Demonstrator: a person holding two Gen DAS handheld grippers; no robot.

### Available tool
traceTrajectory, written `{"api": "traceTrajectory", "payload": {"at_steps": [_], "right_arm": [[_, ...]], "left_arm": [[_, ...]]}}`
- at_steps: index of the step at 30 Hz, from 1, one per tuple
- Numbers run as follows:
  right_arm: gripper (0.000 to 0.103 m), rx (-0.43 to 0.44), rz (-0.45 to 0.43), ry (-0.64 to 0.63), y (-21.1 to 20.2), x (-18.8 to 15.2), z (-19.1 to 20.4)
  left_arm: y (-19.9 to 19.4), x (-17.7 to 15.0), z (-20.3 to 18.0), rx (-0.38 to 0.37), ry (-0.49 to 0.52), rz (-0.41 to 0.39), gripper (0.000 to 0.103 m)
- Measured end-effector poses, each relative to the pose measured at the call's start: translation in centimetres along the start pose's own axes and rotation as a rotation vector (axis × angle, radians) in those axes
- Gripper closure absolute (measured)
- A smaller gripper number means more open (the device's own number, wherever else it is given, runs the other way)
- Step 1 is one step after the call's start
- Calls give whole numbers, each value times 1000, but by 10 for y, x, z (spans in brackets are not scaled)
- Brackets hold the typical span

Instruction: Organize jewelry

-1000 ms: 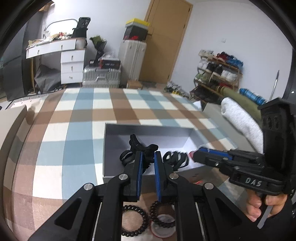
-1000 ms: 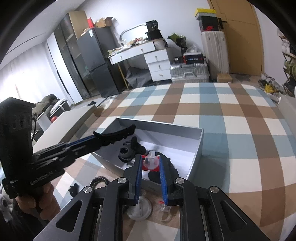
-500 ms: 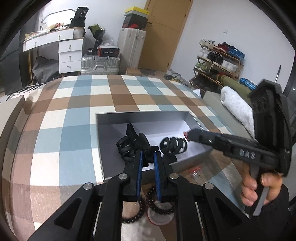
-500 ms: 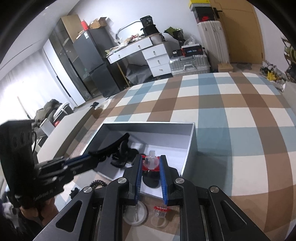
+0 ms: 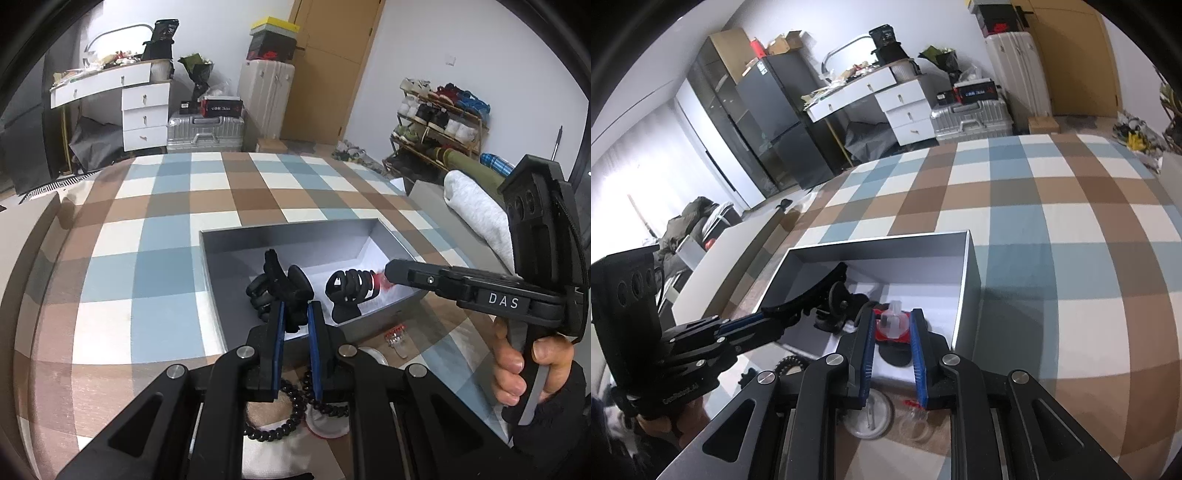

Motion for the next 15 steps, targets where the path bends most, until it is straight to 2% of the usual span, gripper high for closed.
{"api": "traceTrajectory", "payload": {"at_steps": [2,7,10,11,12,15], "right_arm": [[83,9,3,15,0,-1,0],[80,4,-34,1,-10,-1,5],[74,-17,-58,-27,-19,-2,10],[74,-25,-65,-35,-22,-2,12],[67,-42,-76,-45,-25,-3,13],[40,-81,-86,-58,-34,-8,15]], "left_arm": [[-2,0,0,7,3,-6,94],[-14,-1,-4,37,36,-41,78],[-22,-2,-7,68,64,-63,61],[-25,-3,-7,71,65,-71,51],[-28,-5,-6,72,60,-78,40],[-36,-10,-1,75,36,-81,25]]}}
Point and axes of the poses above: each gripper's, at about its wrist camera, not at the fingertips, and y roughly the way its jaws point, z to its left, x to its top, the point moved 4 cm from there along y, roughly the way its jaws point, and after that the axes turned 2 degrees about -x, right-handed, at the moved point
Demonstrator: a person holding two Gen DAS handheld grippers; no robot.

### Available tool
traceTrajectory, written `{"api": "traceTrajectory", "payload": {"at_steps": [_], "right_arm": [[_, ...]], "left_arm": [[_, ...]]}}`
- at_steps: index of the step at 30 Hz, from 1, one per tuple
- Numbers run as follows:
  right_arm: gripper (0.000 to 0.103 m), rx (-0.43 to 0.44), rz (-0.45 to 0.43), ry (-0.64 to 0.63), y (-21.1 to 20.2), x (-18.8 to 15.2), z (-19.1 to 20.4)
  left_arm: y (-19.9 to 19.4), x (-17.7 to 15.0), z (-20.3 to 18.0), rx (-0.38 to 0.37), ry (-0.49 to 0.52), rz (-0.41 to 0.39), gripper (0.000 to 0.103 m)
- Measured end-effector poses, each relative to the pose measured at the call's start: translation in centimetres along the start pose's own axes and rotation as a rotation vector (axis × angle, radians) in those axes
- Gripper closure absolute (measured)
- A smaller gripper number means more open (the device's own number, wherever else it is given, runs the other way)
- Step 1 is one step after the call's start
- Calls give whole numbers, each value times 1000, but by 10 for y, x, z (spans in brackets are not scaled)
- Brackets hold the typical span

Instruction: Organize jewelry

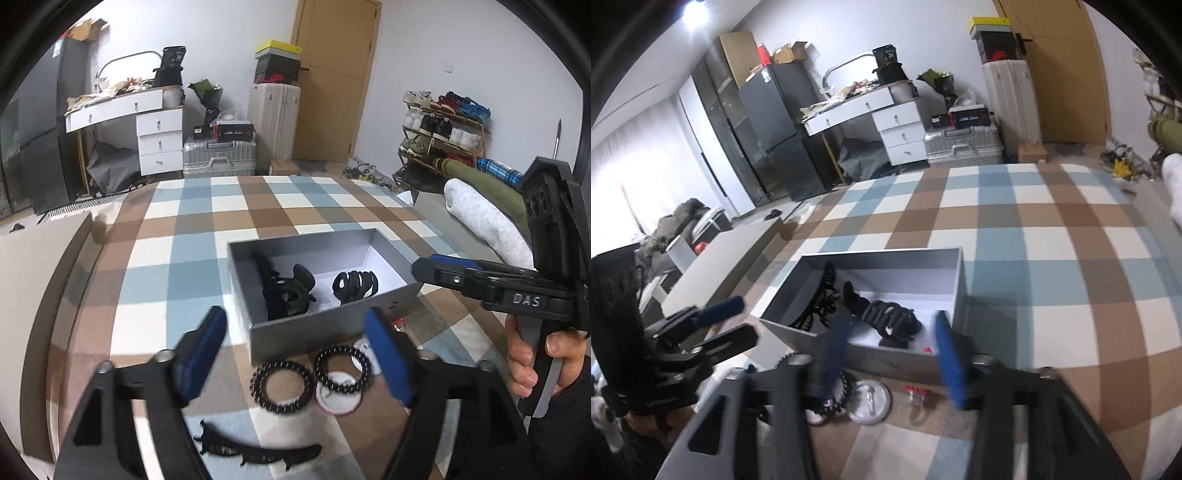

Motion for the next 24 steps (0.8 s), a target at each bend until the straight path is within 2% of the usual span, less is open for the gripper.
{"api": "traceTrajectory", "payload": {"at_steps": [2,4,7,9,13,19,24], "right_arm": [[31,-5,-6,-3,-5,-1,0],[17,-9,-13,4,-10,-3,-1],[7,10,3,16,-13,-9,-1],[5,9,13,10,-13,-12,0],[4,-27,30,-5,-11,-17,-1],[4,-51,68,6,-2,-23,-7],[6,-80,97,-36,6,-30,-4]], "left_arm": [[-4,-4,6,13,-26,0,23],[-5,-8,13,27,-49,7,20],[-7,-18,22,46,-73,23,13],[-7,-24,24,53,-82,35,1],[-8,-35,26,84,-70,57,1],[-3,-44,27,93,-57,104,1],[-1,-50,28,97,-53,119,1]]}}
Point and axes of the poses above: each gripper's, at about its wrist camera, not at the fingertips, and y roughly the way its jaws point, z to its left, x to its top, the point moved 4 cm from there along y, roughly the way its jaws point, and after that the axes turned 2 degrees about -x, right-handed, at the moved point
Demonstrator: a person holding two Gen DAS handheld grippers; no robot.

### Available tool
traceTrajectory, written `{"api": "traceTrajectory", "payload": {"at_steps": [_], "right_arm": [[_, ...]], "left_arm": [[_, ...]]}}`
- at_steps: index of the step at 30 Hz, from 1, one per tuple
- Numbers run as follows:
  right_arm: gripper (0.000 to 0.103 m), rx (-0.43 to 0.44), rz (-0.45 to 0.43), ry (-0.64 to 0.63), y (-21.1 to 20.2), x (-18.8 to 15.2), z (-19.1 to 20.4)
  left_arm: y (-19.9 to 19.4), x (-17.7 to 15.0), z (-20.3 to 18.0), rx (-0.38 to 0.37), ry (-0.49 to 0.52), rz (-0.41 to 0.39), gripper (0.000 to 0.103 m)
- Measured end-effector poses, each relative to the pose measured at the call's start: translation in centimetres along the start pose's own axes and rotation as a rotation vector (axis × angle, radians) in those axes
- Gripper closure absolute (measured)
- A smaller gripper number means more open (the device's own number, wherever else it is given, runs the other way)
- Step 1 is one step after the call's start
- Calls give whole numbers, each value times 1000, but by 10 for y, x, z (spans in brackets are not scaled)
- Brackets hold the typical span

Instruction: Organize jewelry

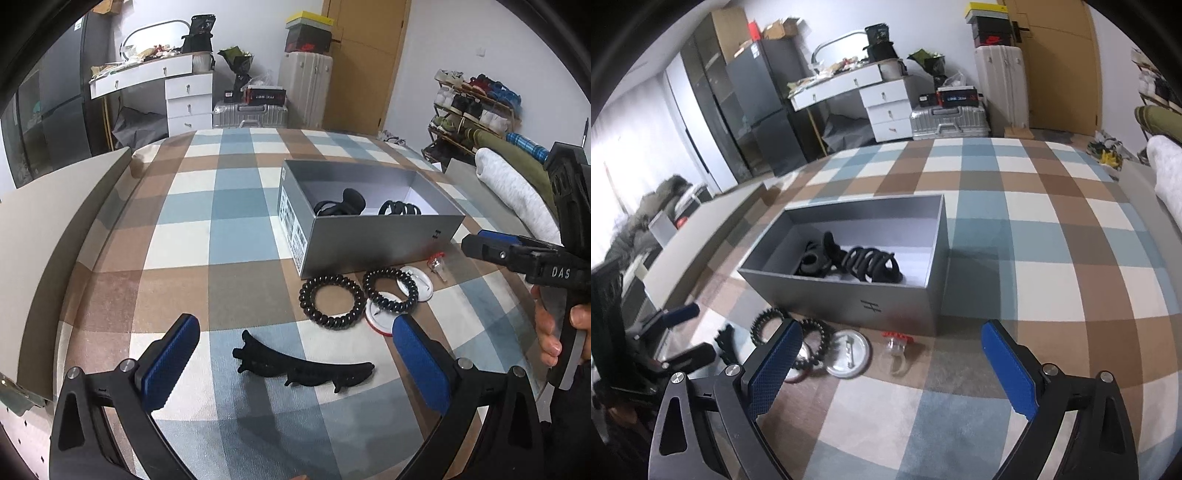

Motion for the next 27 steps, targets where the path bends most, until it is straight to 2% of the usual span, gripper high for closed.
{"api": "traceTrajectory", "payload": {"at_steps": [2,4,7,11,14,17,19,27], "right_arm": [[11,-17,14,-23,4,-3,3],[25,-41,39,-45,9,-7,4],[37,-60,84,-57,20,-13,4],[40,-75,102,-68,25,-17,3],[47,-89,107,-89,26,-19,5],[56,-110,120,-114,30,-21,7],[68,-116,125,-126,31,-22,8],[71,-123,134,-156,36,-25,13]], "left_arm": [[1,-1,0,6,6,6,1],[3,-2,1,7,10,12,1],[5,-4,2,10,3,24,1],[4,-4,2,8,7,28,1],[5,-6,2,11,7,36,1],[6,-6,1,14,16,40,1],[7,-6,0,13,13,44,1],[8,-7,-2,9,28,53,1]]}}
Point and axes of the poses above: each gripper's, at about its wrist camera, not at the fingertips, and y roughly the way its jaws point, z to its left, x to its top, the point moved 4 cm from there along y, roughly the way its jaws point, and after that the axes turned 2 degrees about -x, right-handed, at the moved point
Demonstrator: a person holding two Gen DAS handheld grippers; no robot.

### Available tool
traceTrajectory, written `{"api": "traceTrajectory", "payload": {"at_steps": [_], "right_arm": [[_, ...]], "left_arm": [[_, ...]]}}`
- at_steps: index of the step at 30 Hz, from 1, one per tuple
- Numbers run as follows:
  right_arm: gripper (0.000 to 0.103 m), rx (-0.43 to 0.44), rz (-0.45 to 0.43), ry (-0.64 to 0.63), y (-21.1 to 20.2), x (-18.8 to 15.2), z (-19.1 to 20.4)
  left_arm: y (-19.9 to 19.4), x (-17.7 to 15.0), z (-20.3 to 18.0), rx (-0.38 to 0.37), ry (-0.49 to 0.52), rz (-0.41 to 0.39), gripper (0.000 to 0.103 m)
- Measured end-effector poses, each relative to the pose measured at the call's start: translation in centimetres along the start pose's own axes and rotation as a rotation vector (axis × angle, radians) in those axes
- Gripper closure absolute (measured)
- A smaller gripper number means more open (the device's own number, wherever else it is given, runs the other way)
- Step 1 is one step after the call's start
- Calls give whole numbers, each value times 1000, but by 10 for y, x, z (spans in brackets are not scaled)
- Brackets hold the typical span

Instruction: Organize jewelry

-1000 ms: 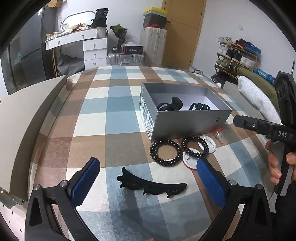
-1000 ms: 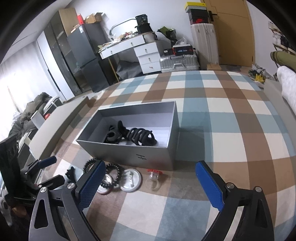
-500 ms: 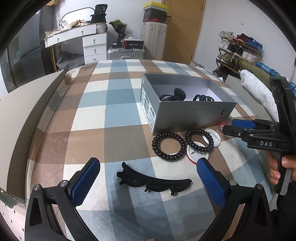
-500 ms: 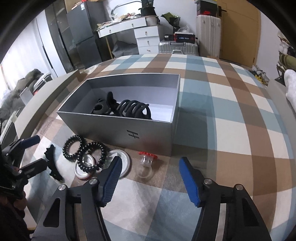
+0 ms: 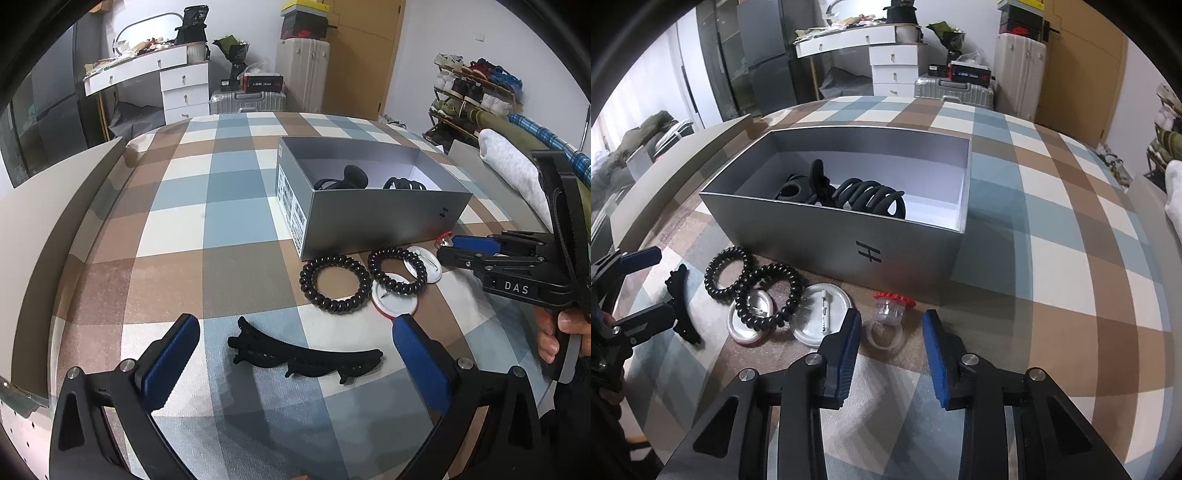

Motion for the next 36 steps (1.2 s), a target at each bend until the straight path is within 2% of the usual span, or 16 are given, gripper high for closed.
{"api": "traceTrajectory", "payload": {"at_steps": [5,8,24,36], "right_arm": [[76,-14,-5,-8,1,1,1],[86,-22,-9,-10,1,1,1],[86,72,-121,-34,-35,13,15],[86,84,-133,-30,-39,15,15]], "left_arm": [[0,0,-2,-4,8,4,1],[1,-1,-4,-5,17,10,1],[7,-8,-14,-17,84,71,1],[16,-15,-15,-3,87,129,1]]}}
Point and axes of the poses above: each gripper's, at about its wrist camera, not at the fingertips, and y roughly the way its jaws point, z to its left, x to its top, the point moved 4 cm from there along y, roughly the way its jaws point, and after that the axes turned 2 degrees about -x, right-handed, at the moved point
